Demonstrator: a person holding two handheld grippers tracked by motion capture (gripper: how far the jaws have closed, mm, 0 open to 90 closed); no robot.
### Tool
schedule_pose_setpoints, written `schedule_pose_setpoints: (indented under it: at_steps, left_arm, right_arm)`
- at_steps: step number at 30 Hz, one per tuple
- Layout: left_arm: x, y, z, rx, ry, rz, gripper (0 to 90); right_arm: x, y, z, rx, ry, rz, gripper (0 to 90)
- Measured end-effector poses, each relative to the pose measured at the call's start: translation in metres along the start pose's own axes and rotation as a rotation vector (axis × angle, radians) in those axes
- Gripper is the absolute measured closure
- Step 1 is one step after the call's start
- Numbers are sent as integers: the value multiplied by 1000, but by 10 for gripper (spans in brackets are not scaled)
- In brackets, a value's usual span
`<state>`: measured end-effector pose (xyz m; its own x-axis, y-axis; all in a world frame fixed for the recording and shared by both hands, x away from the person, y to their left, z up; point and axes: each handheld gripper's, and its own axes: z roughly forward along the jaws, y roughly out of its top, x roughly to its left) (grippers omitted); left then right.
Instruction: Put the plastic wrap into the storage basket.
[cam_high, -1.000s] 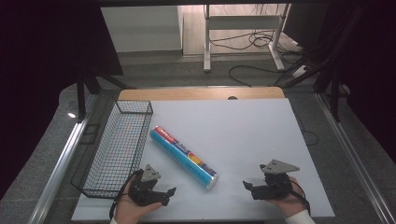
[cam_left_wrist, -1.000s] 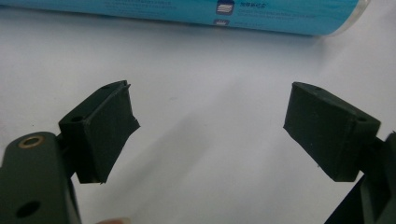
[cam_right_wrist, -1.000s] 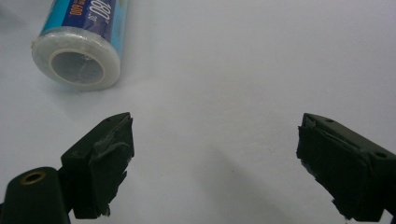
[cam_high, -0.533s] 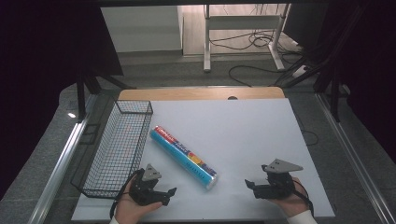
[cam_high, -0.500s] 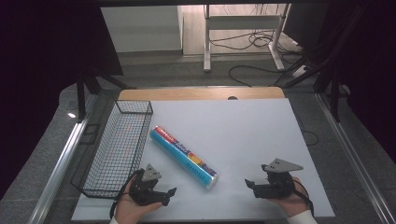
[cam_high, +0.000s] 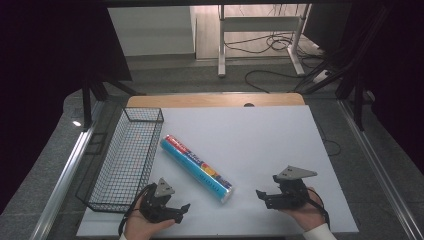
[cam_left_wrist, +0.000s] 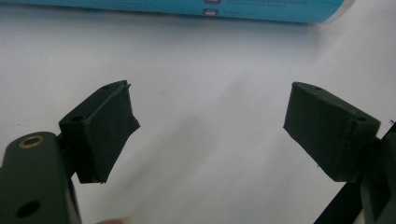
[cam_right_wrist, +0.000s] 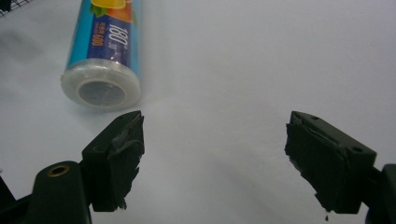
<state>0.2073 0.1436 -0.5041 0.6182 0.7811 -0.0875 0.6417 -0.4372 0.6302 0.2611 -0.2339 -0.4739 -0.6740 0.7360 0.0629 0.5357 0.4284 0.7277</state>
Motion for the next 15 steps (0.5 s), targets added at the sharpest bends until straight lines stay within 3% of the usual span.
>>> schedule_pose_setpoints:
  at_steps: [6, 15]
  left_arm:
    - [-2, 0, 0, 2, -8, 2, 158]
    - [-2, -2, 1, 12, 2, 4, 157]
  right_arm:
    - [8, 11, 5, 9, 18, -3, 205]
    - [21, 43, 24, 32, 72, -45, 201]
